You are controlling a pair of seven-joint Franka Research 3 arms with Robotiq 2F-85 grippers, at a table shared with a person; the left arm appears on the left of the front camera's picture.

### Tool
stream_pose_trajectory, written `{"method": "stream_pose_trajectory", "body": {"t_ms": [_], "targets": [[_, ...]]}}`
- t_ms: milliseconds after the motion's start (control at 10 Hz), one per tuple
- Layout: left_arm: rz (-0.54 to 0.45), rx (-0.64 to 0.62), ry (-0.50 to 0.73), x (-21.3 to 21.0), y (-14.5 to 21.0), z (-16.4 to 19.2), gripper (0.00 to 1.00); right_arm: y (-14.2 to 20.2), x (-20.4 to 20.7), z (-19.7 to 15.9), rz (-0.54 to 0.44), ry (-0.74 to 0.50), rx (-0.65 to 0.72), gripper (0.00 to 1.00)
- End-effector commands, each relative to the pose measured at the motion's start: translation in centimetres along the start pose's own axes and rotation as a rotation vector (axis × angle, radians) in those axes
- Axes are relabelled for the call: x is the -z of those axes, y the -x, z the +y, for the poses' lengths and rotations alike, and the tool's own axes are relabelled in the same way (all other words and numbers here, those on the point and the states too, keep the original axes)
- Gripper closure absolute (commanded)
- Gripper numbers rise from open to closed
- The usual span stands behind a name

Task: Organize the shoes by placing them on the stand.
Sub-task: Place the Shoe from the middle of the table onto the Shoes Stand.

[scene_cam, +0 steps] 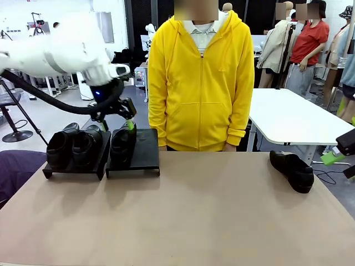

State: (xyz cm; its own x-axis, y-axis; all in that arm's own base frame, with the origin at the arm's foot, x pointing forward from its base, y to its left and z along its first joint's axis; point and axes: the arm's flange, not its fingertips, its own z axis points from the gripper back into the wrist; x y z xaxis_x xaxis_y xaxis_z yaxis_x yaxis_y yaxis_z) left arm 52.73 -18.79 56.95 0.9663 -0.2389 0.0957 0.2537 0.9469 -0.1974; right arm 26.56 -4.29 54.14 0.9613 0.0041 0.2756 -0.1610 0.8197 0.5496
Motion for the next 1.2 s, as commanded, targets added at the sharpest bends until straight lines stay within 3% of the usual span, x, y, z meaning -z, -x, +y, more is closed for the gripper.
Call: {"method": "stream_pose_trajectory", "body": {"t_ms": [0, 200, 400, 500, 700, 800, 1100], "targets": [[0.031, -0.004, 0.091, -2.6, 7.1, 0.7, 0.00, 0.1, -0.2, -0.2, 0.003, 0.007, -0.022, 0.00], [0.041, -0.104, 0.129, -3.4, 15.9, -0.6, 0.00, 0.1, -0.2, -0.2, 0.003, 0.007, -0.022, 0.00], [-0.034, -0.224, 0.182, -4.2, 23.9, -0.2, 0.00, 0.1, -0.2, -0.2, 0.003, 0.007, -0.022, 0.00], [-0.081, -0.226, 0.207, -4.6, 26.4, 1.1, 0.00, 0.1, -0.2, -0.2, 0.003, 0.007, -0.022, 0.00], [-0.131, -0.260, 0.235, -3.8, 26.9, 6.6, 0.00, 0.1, -0.2, -0.2, 0.003, 0.007, -0.022, 0.00], [-0.051, -0.225, 0.198, -4.5, 26.6, 1.3, 0.00, 0.1, -0.2, -0.2, 0.003, 0.007, -0.022, 0.00], [-0.051, -0.225, 0.198, -4.5, 26.6, 1.3, 0.00, 0.1, -0.2, -0.2, 0.003, 0.007, -0.022, 0.00]]}}
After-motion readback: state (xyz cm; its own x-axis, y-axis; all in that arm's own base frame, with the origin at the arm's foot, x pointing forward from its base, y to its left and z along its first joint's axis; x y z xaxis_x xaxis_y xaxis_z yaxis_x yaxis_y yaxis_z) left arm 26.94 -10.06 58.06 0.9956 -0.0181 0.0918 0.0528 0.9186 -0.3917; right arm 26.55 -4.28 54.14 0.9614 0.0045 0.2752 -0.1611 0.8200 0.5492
